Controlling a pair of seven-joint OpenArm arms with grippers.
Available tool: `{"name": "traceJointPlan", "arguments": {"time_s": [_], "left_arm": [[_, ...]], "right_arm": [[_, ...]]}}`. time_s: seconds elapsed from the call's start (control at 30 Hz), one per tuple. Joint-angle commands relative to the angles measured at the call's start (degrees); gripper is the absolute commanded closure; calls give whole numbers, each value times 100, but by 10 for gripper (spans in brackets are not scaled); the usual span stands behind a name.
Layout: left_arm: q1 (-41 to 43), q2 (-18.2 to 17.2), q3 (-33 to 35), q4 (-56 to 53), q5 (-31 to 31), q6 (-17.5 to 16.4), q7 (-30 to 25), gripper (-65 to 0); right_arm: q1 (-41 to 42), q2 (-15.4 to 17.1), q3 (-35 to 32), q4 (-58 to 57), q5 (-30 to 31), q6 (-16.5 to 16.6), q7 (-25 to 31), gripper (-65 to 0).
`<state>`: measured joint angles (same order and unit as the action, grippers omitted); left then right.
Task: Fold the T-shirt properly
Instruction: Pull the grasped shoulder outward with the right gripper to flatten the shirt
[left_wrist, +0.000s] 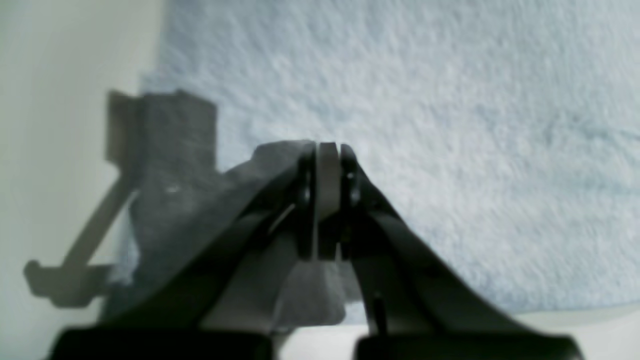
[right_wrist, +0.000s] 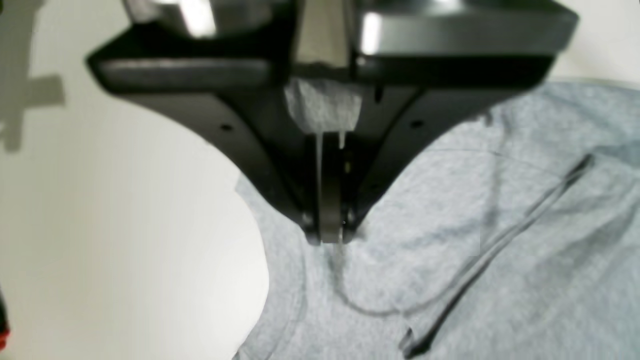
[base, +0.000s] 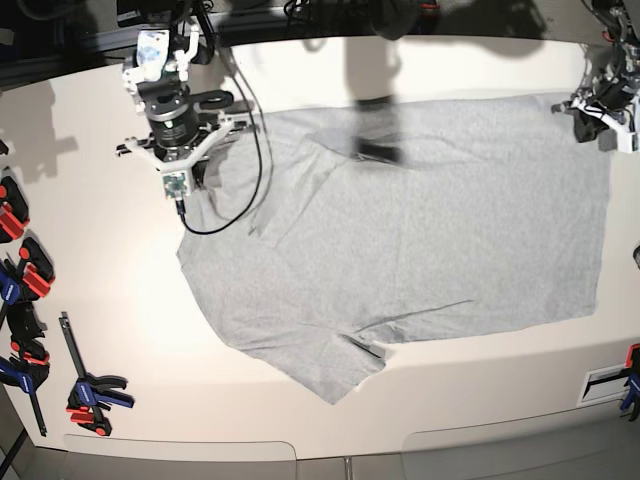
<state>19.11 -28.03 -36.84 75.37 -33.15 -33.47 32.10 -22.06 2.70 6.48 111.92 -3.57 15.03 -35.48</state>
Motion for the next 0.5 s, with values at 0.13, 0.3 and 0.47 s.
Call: {"name": "traceJointPlan", "arguments": {"time_s": [0.13,0.3,0.47], "left_arm": [[-4,-107,-55,68,-72,-33,-42,0],[-4,-105,-55,68,-72,-33,20,0],[-2,-105,-55,68,-72,-37,376,0]], "right_arm": [[26,2,-22,-11,175,197,133,0],[28,2,-22,-525,531,564,-61,0],[28,4,-22,-713,529,603,-540,0]]}}
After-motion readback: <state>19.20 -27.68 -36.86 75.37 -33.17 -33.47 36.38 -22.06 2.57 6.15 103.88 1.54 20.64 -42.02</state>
